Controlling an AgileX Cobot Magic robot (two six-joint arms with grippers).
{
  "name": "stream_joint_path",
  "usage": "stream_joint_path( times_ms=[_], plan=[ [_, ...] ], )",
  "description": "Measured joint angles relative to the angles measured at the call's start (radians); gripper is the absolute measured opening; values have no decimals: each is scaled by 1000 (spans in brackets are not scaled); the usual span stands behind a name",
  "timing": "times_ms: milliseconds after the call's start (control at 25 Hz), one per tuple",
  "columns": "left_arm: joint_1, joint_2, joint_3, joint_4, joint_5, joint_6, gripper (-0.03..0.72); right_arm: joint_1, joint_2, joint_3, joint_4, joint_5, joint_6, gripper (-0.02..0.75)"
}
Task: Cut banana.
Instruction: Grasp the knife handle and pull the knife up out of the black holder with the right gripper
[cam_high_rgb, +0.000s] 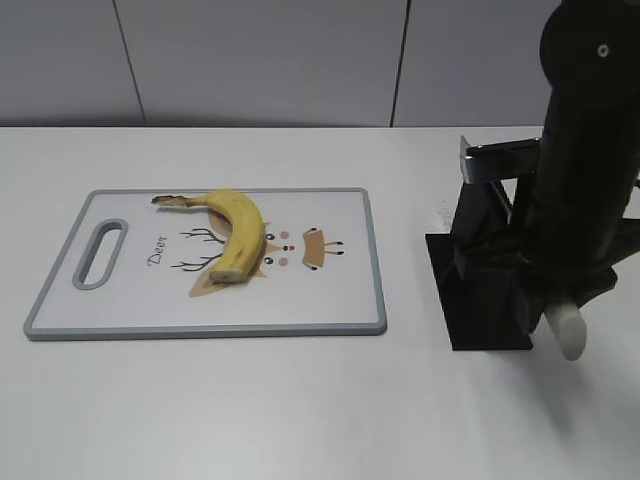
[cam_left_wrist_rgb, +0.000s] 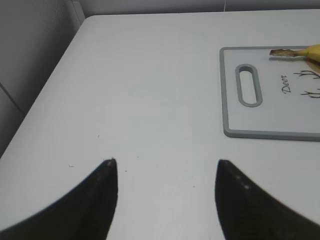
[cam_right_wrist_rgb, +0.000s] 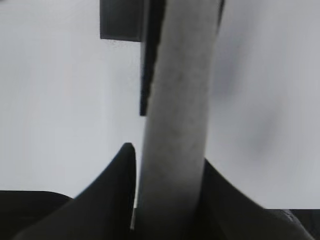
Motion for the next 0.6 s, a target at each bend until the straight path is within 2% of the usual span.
stream_joint_path(
  times_ms=[80,600],
  plan=[
    [0,0,0,0,0,0,590,0,0,0,-5,3,11,176],
    [0,0,0,0,0,0,590,0,-6,0,-5,3,16,176]
  ],
)
